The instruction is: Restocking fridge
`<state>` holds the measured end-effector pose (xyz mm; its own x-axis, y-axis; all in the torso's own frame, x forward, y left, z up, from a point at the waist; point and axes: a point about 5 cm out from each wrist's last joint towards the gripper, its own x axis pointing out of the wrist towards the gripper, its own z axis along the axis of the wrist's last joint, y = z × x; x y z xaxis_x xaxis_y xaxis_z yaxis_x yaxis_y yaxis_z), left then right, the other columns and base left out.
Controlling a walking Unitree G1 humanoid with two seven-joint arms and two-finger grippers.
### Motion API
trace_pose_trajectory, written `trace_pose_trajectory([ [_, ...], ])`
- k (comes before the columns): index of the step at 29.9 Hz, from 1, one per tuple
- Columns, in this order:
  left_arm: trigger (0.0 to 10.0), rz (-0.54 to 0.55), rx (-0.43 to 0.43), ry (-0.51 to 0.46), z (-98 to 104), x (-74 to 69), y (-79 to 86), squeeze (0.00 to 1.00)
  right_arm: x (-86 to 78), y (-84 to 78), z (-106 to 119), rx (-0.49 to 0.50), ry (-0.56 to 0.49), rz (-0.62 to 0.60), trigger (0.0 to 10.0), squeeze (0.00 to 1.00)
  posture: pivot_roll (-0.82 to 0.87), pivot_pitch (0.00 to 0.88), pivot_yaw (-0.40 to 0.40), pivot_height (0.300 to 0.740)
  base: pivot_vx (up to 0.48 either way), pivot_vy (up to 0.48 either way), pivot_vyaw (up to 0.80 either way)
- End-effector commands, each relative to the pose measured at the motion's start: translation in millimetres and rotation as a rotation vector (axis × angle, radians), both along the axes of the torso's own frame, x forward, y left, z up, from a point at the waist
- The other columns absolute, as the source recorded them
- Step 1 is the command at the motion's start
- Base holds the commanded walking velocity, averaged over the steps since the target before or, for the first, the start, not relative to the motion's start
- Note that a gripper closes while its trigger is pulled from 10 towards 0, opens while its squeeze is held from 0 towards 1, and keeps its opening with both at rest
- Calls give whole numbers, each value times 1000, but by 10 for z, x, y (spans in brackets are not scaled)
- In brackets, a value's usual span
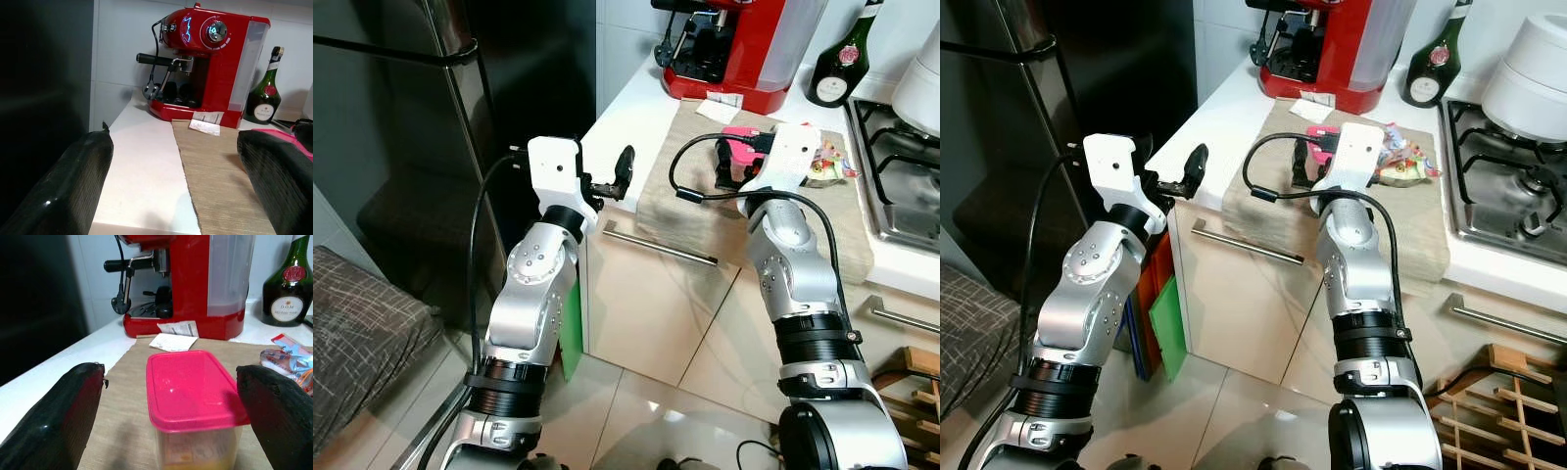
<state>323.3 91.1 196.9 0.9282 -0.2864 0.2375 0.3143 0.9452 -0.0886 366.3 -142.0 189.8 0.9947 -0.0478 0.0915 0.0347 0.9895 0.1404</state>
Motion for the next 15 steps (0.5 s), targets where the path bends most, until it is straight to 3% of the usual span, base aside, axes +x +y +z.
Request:
trace_pose_trajectory([
  [1,10000,-14,2,-4,16,-16,-23,0,23,-13,109,1,-39,-7,10000,0,36,0,-25,740,0,0,0],
  [7,10000,-20,4,-4,17,-15,-33,0,54,19,9,9,22,24,10000,0,35,0,-24,740,0,0,0],
  [15,10000,-18,6,-3,19,-17,-25,0,70,57,12,10,25,28,10000,0,40,0,-18,740,0,0,0],
])
